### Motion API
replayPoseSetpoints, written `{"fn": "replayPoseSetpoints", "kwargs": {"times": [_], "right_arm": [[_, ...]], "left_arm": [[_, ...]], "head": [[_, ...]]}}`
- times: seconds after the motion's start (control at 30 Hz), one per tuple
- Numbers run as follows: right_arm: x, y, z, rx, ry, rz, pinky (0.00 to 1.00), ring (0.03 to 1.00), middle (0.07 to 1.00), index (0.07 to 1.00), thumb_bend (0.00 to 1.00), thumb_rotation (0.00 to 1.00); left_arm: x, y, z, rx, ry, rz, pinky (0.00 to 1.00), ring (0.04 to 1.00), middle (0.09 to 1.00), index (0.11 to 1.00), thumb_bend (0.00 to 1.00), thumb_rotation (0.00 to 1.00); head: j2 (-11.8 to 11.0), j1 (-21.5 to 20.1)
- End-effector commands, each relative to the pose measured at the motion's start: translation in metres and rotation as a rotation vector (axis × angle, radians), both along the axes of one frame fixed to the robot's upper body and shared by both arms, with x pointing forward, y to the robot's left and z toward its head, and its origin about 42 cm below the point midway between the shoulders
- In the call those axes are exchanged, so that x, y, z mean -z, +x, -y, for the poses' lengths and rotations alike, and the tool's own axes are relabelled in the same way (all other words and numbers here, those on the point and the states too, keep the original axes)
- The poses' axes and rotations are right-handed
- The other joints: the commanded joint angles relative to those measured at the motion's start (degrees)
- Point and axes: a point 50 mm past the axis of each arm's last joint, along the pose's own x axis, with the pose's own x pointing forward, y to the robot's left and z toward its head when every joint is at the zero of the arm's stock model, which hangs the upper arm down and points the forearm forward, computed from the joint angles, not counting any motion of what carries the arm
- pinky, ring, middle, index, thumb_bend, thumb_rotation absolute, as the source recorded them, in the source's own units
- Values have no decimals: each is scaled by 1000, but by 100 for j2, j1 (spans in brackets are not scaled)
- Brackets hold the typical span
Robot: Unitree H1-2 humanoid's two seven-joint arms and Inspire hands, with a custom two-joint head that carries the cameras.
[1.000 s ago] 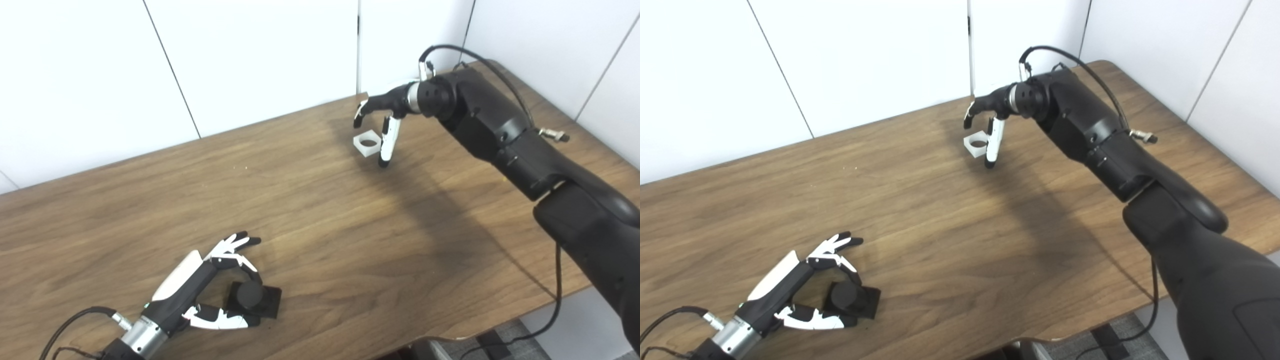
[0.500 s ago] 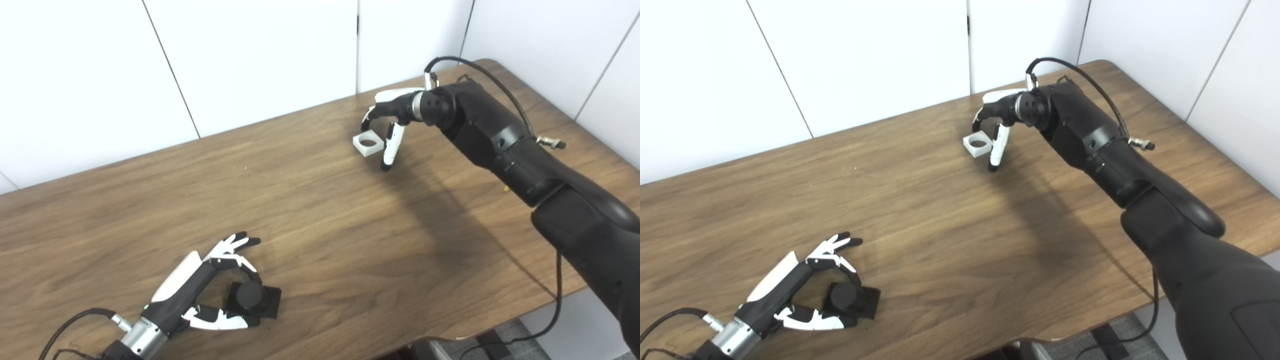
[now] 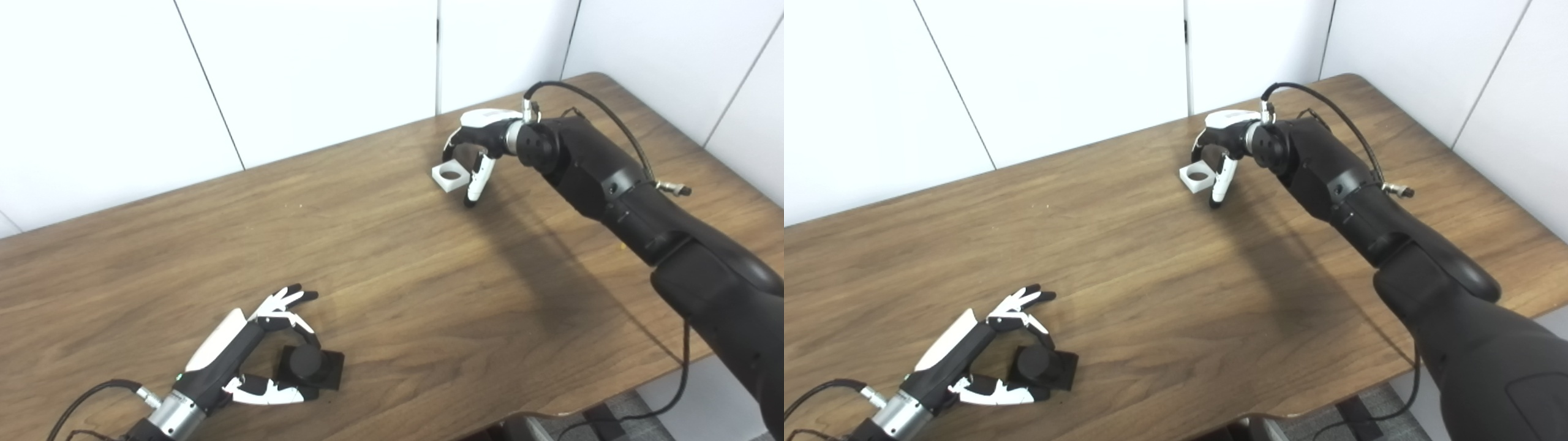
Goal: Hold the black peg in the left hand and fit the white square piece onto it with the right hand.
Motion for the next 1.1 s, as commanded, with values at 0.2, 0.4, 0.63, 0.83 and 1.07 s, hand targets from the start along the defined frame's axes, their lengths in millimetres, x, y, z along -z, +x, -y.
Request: {"fn": "replayPoseSetpoints", "kwargs": {"times": [0.2,0.4,0.63,0.83,1.07], "right_arm": [[2,1,1,-16,14,78,826,887,884,694,726,195],[13,-1,2,-16,30,88,809,869,863,660,718,192],[23,-2,2,-11,35,99,819,869,850,633,707,180],[28,-2,2,-11,13,120,810,856,829,497,518,147],[31,0,2,-13,7,130,763,818,808,492,512,147]], "left_arm": [[-3,-1,-7,-16,23,2,1000,1000,927,486,520,56],[-4,-2,-5,-16,20,3,1000,1000,929,486,521,57],[-5,-3,-5,-18,25,-5,1000,1000,932,486,520,57],[-3,-5,-6,-22,31,-3,998,1000,933,486,521,58],[-4,-6,-6,-26,37,-13,1000,1000,933,486,520,57]], "head": [[27,8],[56,53],[77,67],[91,103],[119,140]]}}
